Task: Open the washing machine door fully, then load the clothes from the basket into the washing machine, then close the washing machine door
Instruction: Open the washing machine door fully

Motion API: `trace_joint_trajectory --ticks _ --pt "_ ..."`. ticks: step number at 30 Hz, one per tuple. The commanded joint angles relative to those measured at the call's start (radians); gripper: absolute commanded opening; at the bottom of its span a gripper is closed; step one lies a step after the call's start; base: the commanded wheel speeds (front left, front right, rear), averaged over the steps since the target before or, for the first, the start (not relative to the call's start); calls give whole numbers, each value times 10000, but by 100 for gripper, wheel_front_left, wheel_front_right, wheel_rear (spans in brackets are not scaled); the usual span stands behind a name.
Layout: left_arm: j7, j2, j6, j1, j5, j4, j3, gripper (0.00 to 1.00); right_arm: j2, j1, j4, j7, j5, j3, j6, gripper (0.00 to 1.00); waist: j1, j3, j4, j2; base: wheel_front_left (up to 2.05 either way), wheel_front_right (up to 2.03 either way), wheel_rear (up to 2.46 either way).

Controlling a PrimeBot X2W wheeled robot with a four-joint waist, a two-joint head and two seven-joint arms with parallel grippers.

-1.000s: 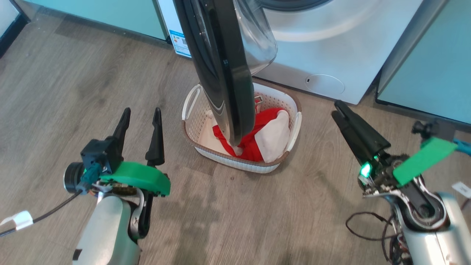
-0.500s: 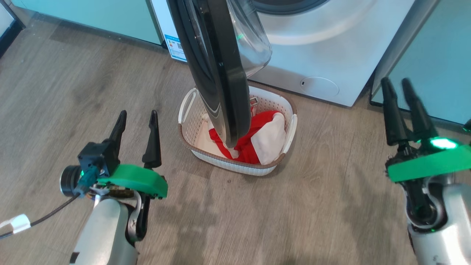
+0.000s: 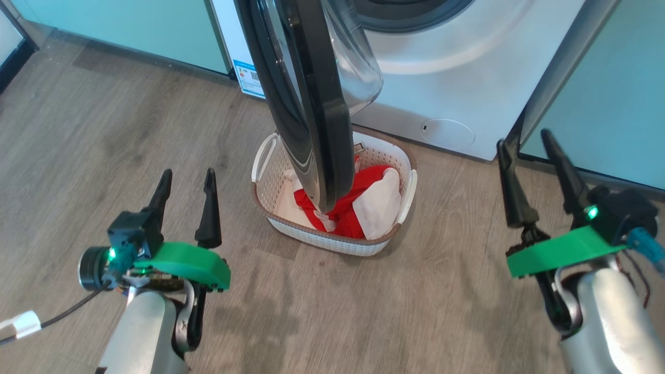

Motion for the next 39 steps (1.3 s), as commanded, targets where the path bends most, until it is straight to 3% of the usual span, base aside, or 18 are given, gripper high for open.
trace_joint_trajectory --ticks 1,15,36,37,38,39 --pt "-36 270 1 -211 -48 -337 343 100 77 50 -108 -124 -87 261 0 100 0 -47 -29 0 0 0 0" --pt "119 483 88 23 -70 -312 273 100 320 209 753 -239 -197 445 0 100 0 -327 -89 0 0 0 0" --pt "141 568 261 45 -239 -403 238 100 391 125 818 -266 -209 434 0 100 0 -234 -88 0 0 0 0" --pt "139 566 271 42 -249 -402 235 93 391 124 808 -266 -207 431 0 100 0 -232 -84 0 0 0 0" --pt "140 563 282 43 -260 -399 234 32 391 126 802 -266 -212 429 0 100 0 -230 -82 0 0 0 0" --pt "138 561 292 43 -272 -403 234 0 393 126 795 -266 -215 428 0 100 0 -226 -81 0 0 0 0"
